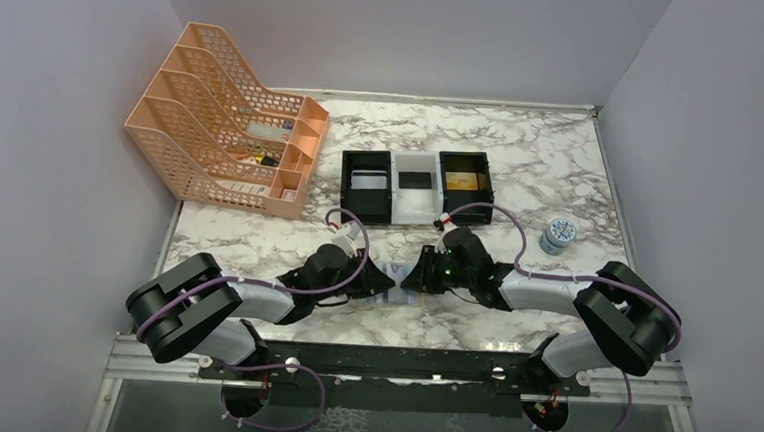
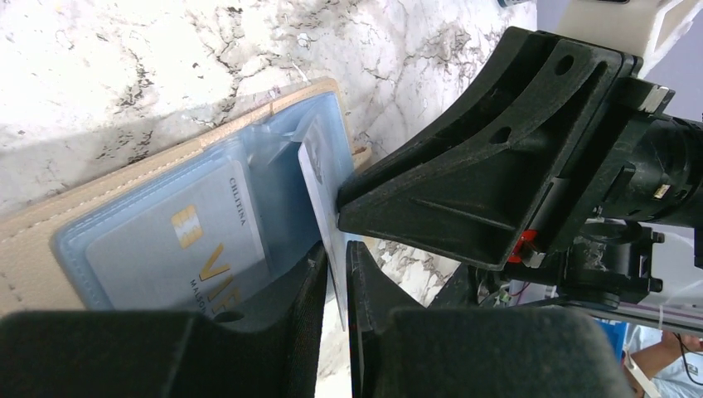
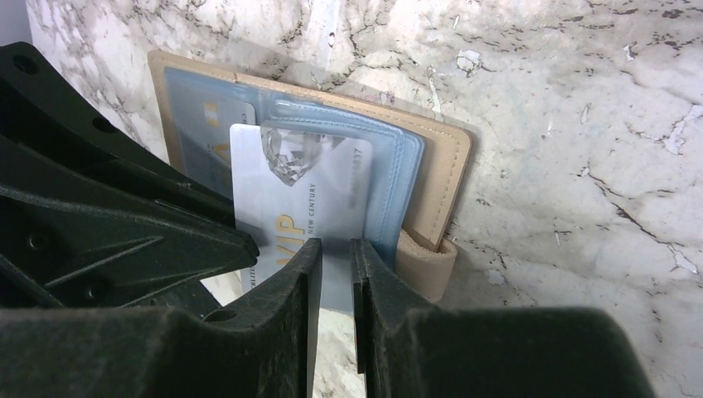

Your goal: Take the credit cards out of the card holder

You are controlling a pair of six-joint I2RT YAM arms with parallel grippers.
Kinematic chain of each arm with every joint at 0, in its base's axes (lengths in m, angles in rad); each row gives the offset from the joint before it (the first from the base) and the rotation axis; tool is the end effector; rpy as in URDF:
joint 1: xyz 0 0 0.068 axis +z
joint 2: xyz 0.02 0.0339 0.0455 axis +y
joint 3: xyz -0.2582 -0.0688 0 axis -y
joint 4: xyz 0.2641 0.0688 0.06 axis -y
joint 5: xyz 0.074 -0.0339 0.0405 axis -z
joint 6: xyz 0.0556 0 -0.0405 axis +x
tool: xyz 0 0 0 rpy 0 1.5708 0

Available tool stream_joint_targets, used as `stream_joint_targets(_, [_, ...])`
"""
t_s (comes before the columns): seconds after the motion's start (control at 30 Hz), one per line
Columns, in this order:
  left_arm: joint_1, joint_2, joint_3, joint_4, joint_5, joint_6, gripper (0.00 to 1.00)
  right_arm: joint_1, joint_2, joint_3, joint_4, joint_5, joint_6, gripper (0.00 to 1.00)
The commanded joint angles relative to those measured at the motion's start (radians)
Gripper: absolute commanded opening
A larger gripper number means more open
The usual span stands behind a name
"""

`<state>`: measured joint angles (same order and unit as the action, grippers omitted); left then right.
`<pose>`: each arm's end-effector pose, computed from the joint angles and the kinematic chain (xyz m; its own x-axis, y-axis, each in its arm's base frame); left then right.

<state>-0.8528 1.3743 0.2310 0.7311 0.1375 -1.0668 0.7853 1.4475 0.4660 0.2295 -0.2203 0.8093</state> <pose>0.1600 -0.1948 0.0996 -0.8529 -0.3421 -0.3944 0.1694 0.5332 -0.8288 0.1884 0.2056 0.0959 -0.9144 0.0846 -0.3959 -0.2043 0.7479 0.6316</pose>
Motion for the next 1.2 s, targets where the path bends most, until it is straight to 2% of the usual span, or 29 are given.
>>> stream_joint_targets(0.0, [-0.007,-0.021,-0.016,0.06,0.023,-0.02,0.17,0.001,0.003,-0.019,-0.024,0.059,0.002,0.2])
stream_joint_targets(0.1, [-0.006,-0.016,-0.023,0.06,0.016,-0.023,0.14,0.002,0.005,-0.019,-0.025,0.059,0.003,0.2])
stream_joint_targets(0.2, [-0.007,-0.016,-0.031,0.06,0.011,-0.03,0.06,0.002,0.005,-0.017,-0.027,0.062,0.004,0.2])
stream_joint_targets(0.27, [-0.008,-0.018,-0.04,0.058,0.003,-0.036,0.04,0.002,0.006,-0.014,-0.029,0.062,0.002,0.2])
stream_joint_targets(0.8, [-0.008,-0.05,-0.096,0.044,-0.038,-0.071,0.03,0.002,0.013,0.019,-0.057,0.073,-0.015,0.2])
stream_joint_targets(1.17, [-0.007,-0.128,-0.077,-0.115,-0.087,-0.022,0.06,0.002,-0.038,0.053,-0.066,0.009,-0.066,0.21])
